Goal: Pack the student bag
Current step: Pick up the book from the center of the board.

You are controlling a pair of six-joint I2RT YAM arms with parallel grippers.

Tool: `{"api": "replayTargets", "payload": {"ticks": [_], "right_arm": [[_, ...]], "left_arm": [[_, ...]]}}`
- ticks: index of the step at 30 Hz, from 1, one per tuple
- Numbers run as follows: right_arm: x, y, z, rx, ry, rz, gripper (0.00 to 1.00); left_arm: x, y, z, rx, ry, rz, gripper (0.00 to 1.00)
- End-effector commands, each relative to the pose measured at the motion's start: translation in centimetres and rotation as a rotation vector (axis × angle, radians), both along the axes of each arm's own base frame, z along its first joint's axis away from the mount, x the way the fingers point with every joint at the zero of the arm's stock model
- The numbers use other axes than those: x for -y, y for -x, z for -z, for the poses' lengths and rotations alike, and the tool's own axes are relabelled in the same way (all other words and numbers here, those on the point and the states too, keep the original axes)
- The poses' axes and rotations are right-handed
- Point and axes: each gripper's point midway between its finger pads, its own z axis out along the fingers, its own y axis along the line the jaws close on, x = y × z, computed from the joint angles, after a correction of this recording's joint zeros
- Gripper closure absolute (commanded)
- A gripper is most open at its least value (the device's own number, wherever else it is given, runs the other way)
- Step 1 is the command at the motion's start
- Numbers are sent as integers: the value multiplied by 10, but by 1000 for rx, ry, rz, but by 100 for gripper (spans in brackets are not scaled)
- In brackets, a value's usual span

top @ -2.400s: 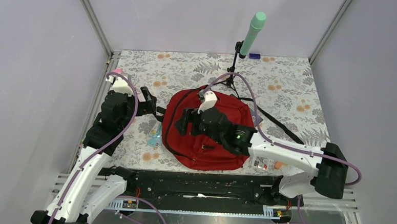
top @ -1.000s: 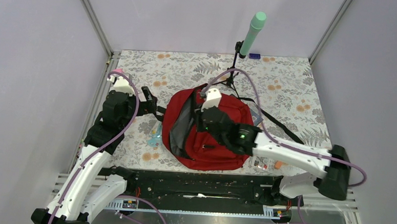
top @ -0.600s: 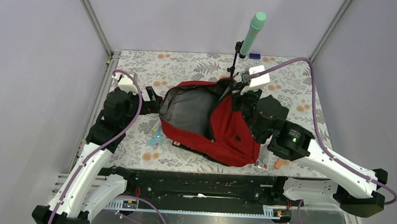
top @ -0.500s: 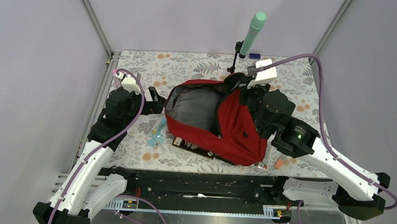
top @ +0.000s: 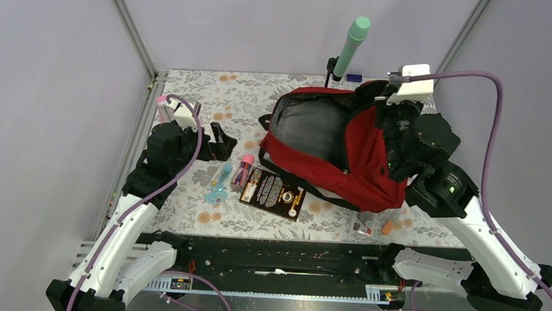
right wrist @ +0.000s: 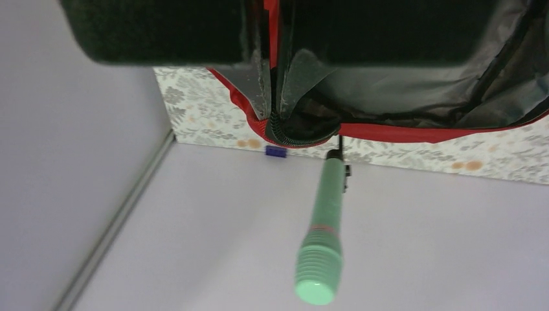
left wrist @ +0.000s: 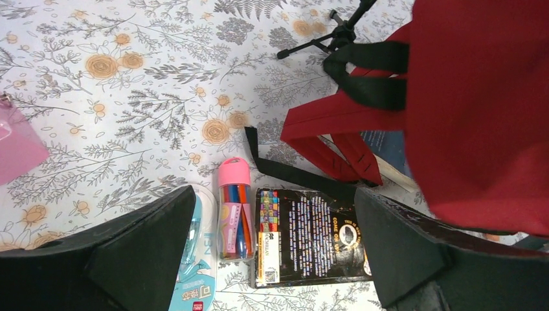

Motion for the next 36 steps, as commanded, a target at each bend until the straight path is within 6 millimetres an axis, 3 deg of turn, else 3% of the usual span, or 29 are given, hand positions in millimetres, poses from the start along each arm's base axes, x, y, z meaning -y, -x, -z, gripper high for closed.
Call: {"api": "replayTargets", "payload": {"ticks": [1, 4, 8, 17, 23, 30, 36], "right_arm": [[45, 10, -42, 106, -61, 113, 100], [55, 6, -34, 97, -51, 152, 100], [56, -7, -4, 48, -29, 180, 100], [73, -28, 105, -86, -102, 286, 100], [58, -31, 177, -190, -164, 230, 100], [62, -18, 229, -249, -216, 245, 100], [65, -10, 238, -246, -253, 238, 100]], "left_arm": [[9, 2, -22, 64, 60, 43, 1], [12, 3, -15, 38, 86, 46, 1], [20, 5, 0, -14, 141, 50, 2], [44, 22, 66, -152, 136, 34, 2], [52, 31, 111, -247, 164, 0, 2], [55, 40, 145, -318, 192, -28, 2], [53, 50, 172, -390, 209, -76, 7]]}}
